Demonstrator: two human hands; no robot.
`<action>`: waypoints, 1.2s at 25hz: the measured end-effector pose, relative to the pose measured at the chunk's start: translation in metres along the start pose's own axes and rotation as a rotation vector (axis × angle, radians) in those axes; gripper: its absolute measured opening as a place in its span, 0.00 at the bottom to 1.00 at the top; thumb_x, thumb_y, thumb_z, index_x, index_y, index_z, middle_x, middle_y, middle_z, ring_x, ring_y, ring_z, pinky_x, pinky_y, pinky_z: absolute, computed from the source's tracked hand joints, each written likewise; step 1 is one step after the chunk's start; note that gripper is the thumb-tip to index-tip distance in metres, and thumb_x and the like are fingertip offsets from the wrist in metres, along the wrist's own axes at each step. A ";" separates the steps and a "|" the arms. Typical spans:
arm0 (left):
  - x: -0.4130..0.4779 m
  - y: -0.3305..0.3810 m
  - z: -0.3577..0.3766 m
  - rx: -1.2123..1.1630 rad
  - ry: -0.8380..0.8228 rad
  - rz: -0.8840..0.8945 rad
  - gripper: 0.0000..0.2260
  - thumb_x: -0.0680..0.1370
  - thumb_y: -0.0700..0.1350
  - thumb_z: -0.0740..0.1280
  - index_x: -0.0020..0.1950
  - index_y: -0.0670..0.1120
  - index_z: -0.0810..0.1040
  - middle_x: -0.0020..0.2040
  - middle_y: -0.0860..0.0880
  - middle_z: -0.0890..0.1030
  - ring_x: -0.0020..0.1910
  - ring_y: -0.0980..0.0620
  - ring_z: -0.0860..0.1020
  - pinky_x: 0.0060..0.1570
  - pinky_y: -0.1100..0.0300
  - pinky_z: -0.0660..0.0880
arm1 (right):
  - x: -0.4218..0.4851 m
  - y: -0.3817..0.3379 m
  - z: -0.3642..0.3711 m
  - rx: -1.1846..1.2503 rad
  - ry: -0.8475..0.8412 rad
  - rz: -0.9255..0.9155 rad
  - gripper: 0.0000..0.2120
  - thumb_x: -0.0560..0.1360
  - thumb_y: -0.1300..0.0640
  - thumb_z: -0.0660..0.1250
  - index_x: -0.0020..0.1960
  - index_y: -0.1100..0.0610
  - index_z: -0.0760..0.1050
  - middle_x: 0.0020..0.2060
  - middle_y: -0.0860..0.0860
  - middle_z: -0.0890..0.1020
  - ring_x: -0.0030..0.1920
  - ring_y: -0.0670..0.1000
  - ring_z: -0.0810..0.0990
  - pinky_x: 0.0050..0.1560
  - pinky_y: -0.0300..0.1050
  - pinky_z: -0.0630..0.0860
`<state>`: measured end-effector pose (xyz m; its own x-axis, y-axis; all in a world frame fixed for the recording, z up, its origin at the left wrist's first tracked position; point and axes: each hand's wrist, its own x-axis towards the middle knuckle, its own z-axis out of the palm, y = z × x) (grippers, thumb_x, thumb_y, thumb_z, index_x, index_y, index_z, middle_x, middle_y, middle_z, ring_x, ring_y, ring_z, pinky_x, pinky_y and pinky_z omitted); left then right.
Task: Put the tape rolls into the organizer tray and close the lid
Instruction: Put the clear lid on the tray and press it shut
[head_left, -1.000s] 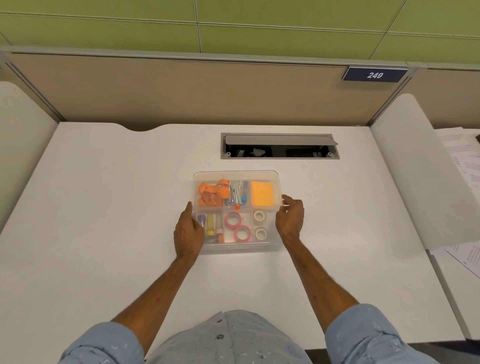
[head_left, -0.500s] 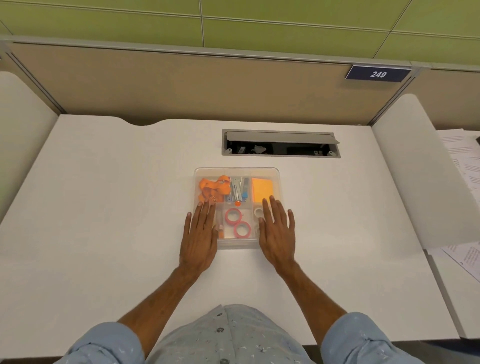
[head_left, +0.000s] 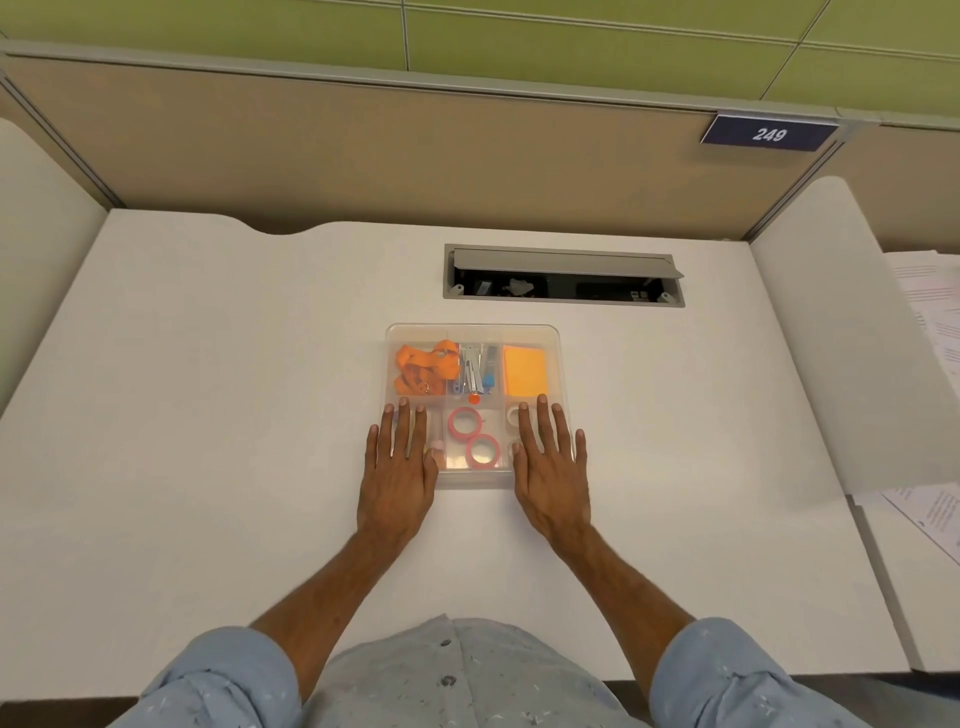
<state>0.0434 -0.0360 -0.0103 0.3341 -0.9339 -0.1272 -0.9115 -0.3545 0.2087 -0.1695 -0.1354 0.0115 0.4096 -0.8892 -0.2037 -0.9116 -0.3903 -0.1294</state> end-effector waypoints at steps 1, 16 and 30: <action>0.000 0.001 -0.001 0.018 -0.006 -0.001 0.28 0.89 0.53 0.48 0.87 0.43 0.47 0.88 0.40 0.48 0.88 0.39 0.48 0.86 0.39 0.54 | 0.001 0.000 -0.002 -0.006 -0.013 -0.004 0.30 0.89 0.43 0.45 0.88 0.47 0.40 0.87 0.49 0.39 0.88 0.53 0.40 0.88 0.62 0.48; -0.002 0.008 -0.018 -0.098 -0.094 -0.006 0.46 0.81 0.72 0.56 0.87 0.49 0.38 0.88 0.45 0.37 0.87 0.42 0.37 0.86 0.38 0.44 | -0.003 0.004 -0.027 -0.010 -0.216 -0.116 0.46 0.83 0.28 0.53 0.87 0.50 0.35 0.86 0.54 0.33 0.87 0.59 0.34 0.87 0.67 0.48; 0.047 0.012 -0.044 -0.175 0.052 0.017 0.35 0.84 0.64 0.48 0.87 0.49 0.50 0.89 0.47 0.50 0.88 0.47 0.47 0.87 0.40 0.46 | 0.034 -0.017 -0.039 0.159 -0.015 -0.039 0.33 0.88 0.38 0.49 0.88 0.47 0.44 0.88 0.47 0.45 0.89 0.49 0.43 0.87 0.66 0.41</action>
<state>0.0587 -0.0859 0.0285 0.3352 -0.9393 -0.0729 -0.8629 -0.3372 0.3764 -0.1411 -0.1687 0.0448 0.4463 -0.8699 -0.2101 -0.8784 -0.3809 -0.2888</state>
